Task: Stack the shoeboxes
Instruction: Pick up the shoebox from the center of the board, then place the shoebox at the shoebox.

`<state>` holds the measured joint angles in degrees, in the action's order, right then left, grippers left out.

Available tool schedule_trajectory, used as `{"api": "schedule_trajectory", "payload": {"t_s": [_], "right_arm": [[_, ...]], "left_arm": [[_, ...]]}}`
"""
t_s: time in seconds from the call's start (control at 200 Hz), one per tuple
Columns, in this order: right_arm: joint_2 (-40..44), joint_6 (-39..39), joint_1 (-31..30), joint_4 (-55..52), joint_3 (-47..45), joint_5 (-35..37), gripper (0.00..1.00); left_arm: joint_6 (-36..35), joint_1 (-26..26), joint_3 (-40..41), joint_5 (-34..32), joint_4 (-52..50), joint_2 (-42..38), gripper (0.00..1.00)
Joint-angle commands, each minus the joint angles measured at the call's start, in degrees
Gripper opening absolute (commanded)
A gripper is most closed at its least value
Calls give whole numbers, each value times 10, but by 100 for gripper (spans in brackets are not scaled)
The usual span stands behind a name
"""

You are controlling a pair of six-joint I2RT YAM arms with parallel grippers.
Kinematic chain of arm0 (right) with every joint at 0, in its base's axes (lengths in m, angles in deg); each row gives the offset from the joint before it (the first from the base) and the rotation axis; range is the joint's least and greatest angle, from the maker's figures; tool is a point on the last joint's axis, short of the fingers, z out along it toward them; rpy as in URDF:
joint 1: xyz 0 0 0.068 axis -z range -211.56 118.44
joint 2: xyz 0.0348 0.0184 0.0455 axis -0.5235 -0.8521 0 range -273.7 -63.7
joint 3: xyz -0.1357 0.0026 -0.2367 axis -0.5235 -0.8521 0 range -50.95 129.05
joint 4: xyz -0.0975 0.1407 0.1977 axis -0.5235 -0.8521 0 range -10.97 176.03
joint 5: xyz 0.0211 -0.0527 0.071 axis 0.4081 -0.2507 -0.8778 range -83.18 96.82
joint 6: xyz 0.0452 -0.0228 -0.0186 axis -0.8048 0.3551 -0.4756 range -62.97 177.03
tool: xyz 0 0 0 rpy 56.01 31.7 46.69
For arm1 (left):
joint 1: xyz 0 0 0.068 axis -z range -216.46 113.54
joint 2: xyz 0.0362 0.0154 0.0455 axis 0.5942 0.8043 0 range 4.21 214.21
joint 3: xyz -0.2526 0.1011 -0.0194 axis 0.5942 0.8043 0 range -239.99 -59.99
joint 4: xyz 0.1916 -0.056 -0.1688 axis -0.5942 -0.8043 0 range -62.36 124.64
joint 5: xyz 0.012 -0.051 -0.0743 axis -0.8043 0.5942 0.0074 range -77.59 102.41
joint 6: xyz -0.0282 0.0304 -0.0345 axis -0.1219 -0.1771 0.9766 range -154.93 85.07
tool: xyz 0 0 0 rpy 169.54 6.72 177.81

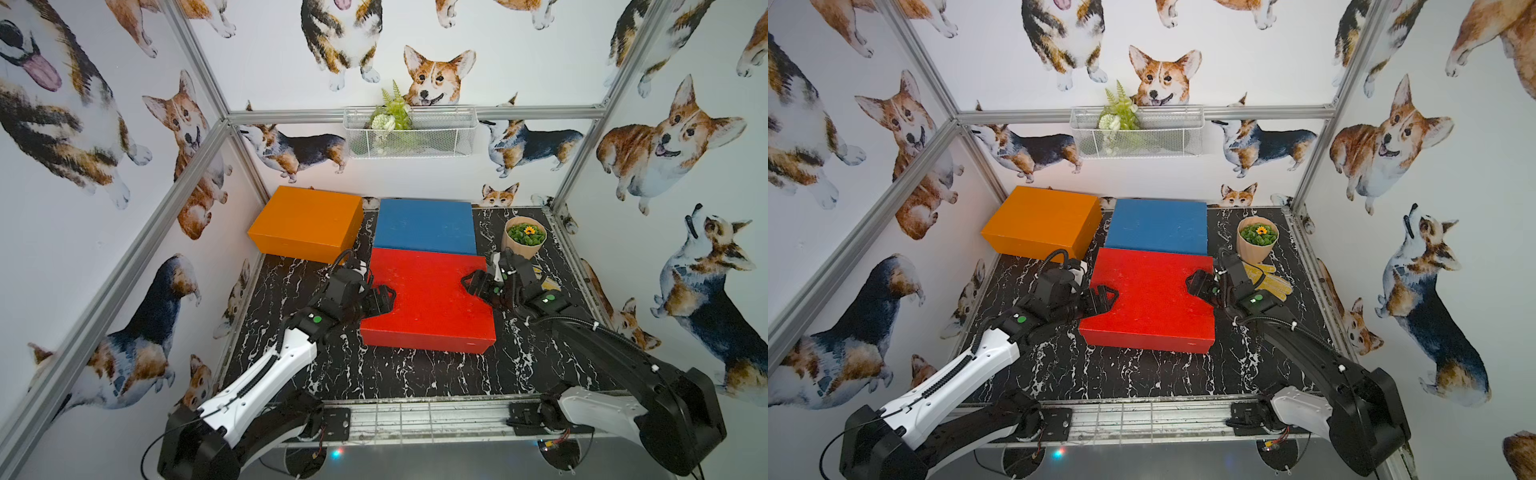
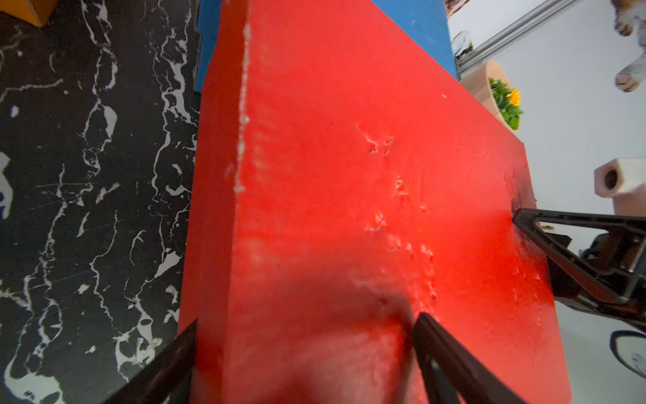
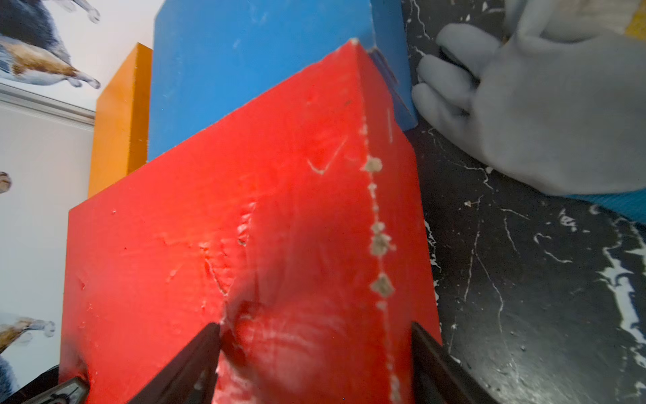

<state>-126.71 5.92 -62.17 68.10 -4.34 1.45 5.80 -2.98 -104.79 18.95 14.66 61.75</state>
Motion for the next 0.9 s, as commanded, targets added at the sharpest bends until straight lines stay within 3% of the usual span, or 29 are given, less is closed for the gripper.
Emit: {"api": "schedule_trajectory", "payload": {"t_s": [0.0,0.27,0.631,0.896], "right_arm": [[30,-16,-9,-18,37,-49,82],[-8,28,-9,-95,216,-30,84],[-263,58,30,-131,491,-72,83],[-422,73,62,-169,645,-95,82]], "left_arm": [[6,12,-45,59,6,-10,90],[-23,10,-202,46,-28,36,94],[-24,-90,-405,156,-15,260,92],[-36,-130,-511,186,-31,397,92]]}}
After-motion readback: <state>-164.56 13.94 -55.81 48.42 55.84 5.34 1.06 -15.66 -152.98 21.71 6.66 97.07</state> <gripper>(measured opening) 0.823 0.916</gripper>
